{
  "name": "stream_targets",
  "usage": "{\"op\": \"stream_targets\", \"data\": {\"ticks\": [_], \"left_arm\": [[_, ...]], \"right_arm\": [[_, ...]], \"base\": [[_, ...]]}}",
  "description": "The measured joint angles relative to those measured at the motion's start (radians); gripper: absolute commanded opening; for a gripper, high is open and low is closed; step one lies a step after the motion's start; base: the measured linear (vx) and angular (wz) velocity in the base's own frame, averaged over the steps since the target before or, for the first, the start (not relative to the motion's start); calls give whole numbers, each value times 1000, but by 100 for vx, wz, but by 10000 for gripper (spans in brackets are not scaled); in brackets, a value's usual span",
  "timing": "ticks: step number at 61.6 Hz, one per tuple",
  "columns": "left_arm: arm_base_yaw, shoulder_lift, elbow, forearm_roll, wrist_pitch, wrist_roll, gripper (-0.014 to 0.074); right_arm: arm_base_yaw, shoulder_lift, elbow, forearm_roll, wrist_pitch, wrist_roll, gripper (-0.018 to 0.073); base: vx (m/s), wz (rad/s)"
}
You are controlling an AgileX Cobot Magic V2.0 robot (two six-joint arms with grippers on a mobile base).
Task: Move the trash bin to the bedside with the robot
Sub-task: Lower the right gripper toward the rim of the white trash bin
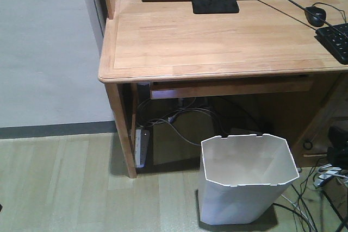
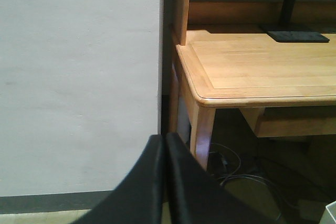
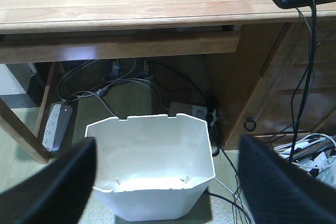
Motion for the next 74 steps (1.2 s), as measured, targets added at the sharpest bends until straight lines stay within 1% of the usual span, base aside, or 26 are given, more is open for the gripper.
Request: {"op": "stream_targets", "data": {"ticks": [12,22,31,37,41,47,55,60,67,74], "left_arm": [[0,0,0,0,0,0,-6],[0,0,0,0,0,0,-6],[0,0,0,0,0,0,-6],[0,0,0,0,0,0,-6],[0,0,0,0,0,0,-6],[0,0,0,0,0,0,-6],[0,0,0,0,0,0,-6],[0,0,0,0,0,0,-6],[0,0,0,0,0,0,-6],[0,0,0,0,0,0,-6]], "right_arm": [[0,2,-5,14,12,8,570],[0,62,-82,26,108,11,551],[-4,194,-195,25,182,11,552],[-27,314,-250,27,207,2,552],[-56,386,-282,31,212,-9,552],[-113,513,-323,63,220,-63,552],[-168,683,-371,157,222,-173,552],[-195,795,-403,197,220,-232,552],[-239,939,-444,209,190,-271,552],[-279,1076,-484,209,125,-303,552]], "base": [[0,0],[0,0],[0,0],[0,0],[0,0],[0,0],[0,0],[0,0],[0,0],[0,0]]}}
